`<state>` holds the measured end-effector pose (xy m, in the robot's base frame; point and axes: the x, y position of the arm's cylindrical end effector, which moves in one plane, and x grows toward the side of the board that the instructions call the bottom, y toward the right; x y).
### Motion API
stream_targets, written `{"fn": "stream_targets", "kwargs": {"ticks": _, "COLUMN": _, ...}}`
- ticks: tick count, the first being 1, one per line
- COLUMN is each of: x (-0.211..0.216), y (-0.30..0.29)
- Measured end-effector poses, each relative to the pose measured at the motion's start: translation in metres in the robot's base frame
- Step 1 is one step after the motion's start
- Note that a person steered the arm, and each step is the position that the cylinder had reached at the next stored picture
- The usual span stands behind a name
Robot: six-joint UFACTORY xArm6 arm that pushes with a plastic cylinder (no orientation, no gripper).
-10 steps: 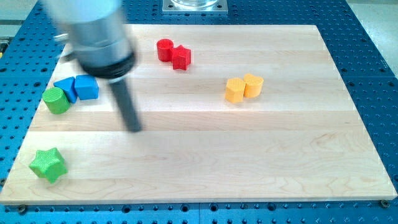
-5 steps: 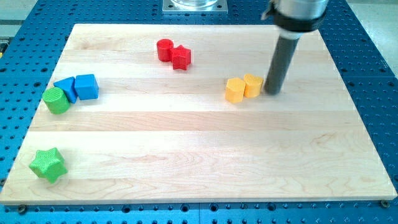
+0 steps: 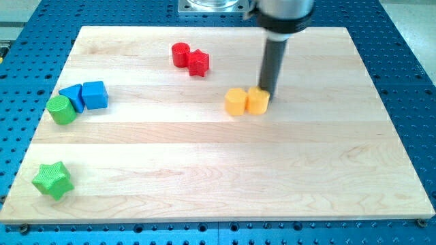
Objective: Move the hexagon into the green star
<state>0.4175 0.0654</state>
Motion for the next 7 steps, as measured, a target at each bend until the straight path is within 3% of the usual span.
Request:
{"fn": "stream_targets", "kwargs": {"ticks": 1, "x": 0.036, "y": -0.064}}
{"fn": "stream_targets", "kwargs": {"ticks": 2, "x": 0.031, "y": -0.076}}
{"fn": "stream_targets", "kwargs": {"ticks": 3, "x": -0.005, "y": -0.048}}
{"fn": "stream_targets", "kwargs": {"ticks": 4, "x": -0.005, "y": -0.073}}
{"fn": "stream_targets", "kwargs": {"ticks": 6, "x": 0.051, "y": -0.206}}
{"fn": "stream_targets", "kwargs": {"ticks": 7, "x": 0.018, "y": -0.198}}
